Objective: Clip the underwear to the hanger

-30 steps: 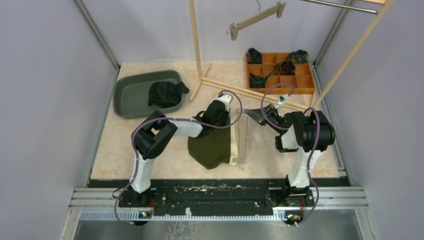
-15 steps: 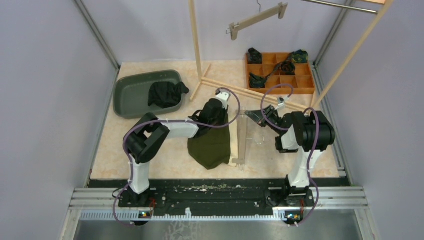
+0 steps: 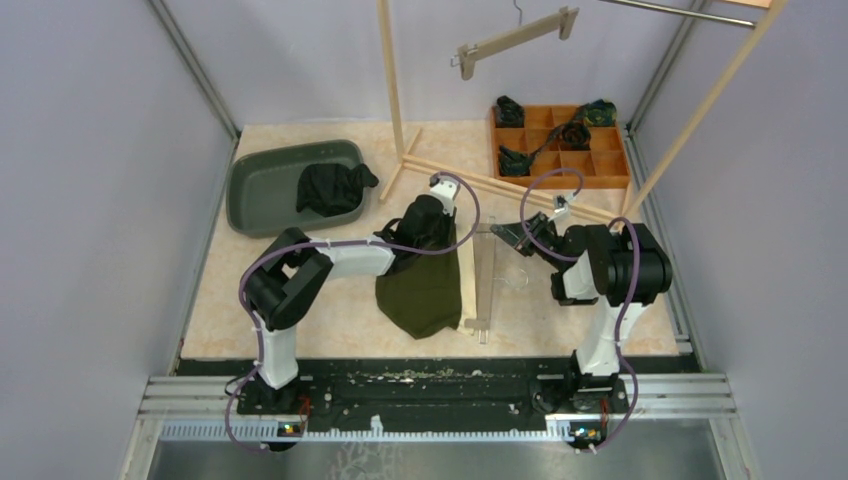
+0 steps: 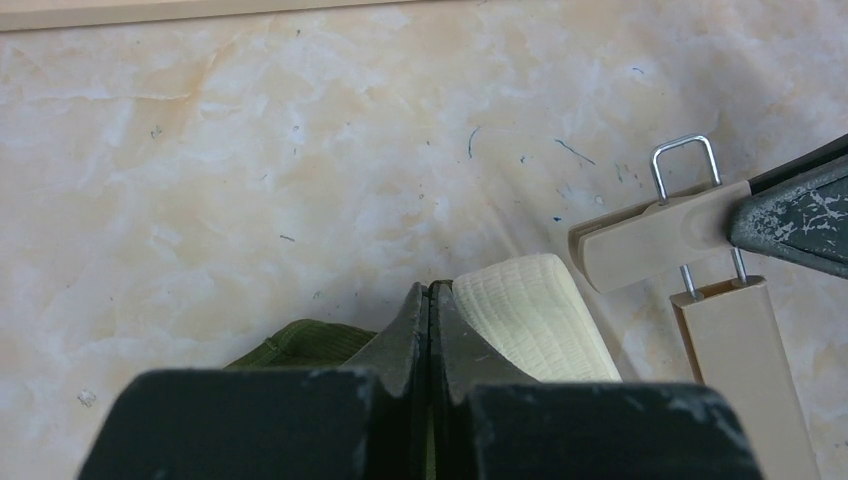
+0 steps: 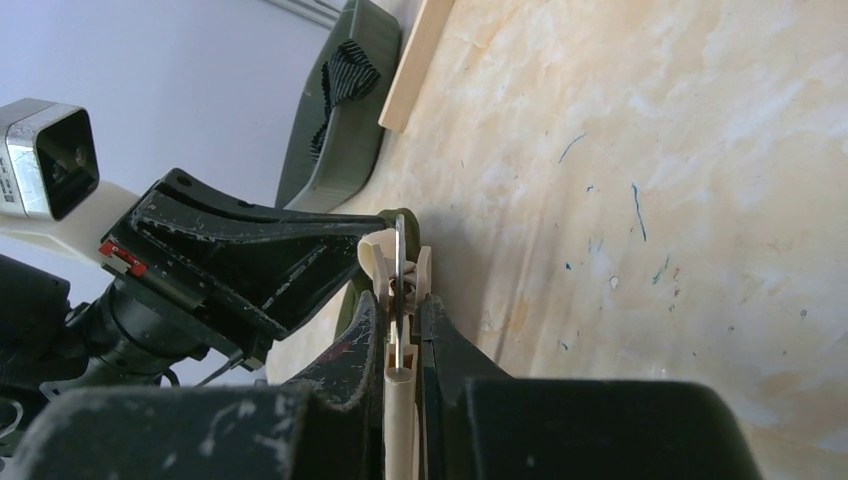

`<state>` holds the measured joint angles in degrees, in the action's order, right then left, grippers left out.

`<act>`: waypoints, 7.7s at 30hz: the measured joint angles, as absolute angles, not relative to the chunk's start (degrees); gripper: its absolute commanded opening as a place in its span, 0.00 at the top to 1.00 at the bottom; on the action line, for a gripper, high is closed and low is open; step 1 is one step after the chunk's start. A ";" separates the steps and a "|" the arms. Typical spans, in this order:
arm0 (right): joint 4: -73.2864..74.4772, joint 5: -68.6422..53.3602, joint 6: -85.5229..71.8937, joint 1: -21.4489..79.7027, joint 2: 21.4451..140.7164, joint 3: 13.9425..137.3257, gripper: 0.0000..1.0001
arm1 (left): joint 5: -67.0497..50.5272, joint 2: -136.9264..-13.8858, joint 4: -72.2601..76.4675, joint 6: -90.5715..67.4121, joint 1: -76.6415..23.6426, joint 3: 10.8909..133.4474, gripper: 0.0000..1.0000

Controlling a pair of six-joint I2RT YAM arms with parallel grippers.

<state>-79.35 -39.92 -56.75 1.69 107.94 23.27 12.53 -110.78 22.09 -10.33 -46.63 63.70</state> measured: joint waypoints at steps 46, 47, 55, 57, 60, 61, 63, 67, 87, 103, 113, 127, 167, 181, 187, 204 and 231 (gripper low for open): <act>-80.49 -41.74 -55.51 2.24 107.94 23.31 1.00 | 13.30 -113.58 16.49 -10.66 -46.78 68.71 1.00; -80.49 -41.74 -55.51 2.24 107.94 23.31 1.00 | 13.28 -113.60 16.23 -10.66 -46.78 68.90 1.00; -80.36 -41.69 -55.09 2.79 107.94 23.38 1.00 | 13.23 -114.34 14.39 -10.66 -46.78 71.22 1.00; -80.20 -41.69 -55.00 2.96 107.94 23.40 1.00 | 13.23 -114.45 14.11 -10.66 -46.81 71.42 1.00; -79.57 -41.65 -54.37 3.11 107.94 23.49 1.00 | 13.23 -114.67 13.89 -10.66 -46.81 71.55 1.00; -79.09 -41.63 -54.00 3.27 107.94 23.68 1.00 | 13.21 -114.76 13.78 -10.66 -46.81 71.55 1.00; -77.87 -41.41 -53.08 3.66 107.68 23.99 1.00 | 13.23 -114.93 13.63 -10.66 -46.81 71.57 1.00; -74.06 -40.40 -50.43 4.69 105.56 24.25 1.00 | 13.23 -115.39 12.91 -10.66 -46.81 71.99 1.00; -65.91 -37.52 -45.10 6.55 102.13 25.21 1.00 | 13.32 -116.84 8.23 -10.79 -46.78 75.53 1.00; -64.25 -37.01 -43.94 6.59 100.86 25.19 1.00 | 13.39 -119.70 3.70 -12.19 -46.78 78.89 1.00; -63.37 -36.51 -43.44 6.59 100.86 25.19 1.00 | 13.34 -119.70 2.04 -12.19 -46.78 80.29 1.00; -63.24 -36.45 -43.07 6.59 100.86 25.19 1.00 | 13.37 -119.68 1.50 -12.21 -46.78 80.34 1.00; -51.42 -31.94 -39.27 4.71 87.99 24.08 0.09 | 14.59 -116.57 0.69 -13.43 -45.84 80.64 0.96; -17.45 -23.00 -28.47 9.39 61.69 18.98 0.17 | 13.39 -115.90 -5.78 -16.95 -41.08 84.93 0.28; -12.29 -24.03 -28.64 9.76 57.01 13.76 0.22 | 6.33 -110.59 -5.04 -19.46 -41.54 82.08 0.29; -15.44 -26.11 -34.28 12.34 61.06 11.99 0.26 | -4.05 -107.68 6.81 -26.85 -42.74 68.64 0.30; -49.36 -28.56 -45.41 17.93 83.53 8.62 0.47 | -6.09 -110.43 25.36 -33.50 -46.57 58.04 0.32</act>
<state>-49.36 -28.56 -45.41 17.93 83.53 8.62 -6.09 -110.43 25.36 -33.50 -46.57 58.04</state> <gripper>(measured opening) 0.589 0.682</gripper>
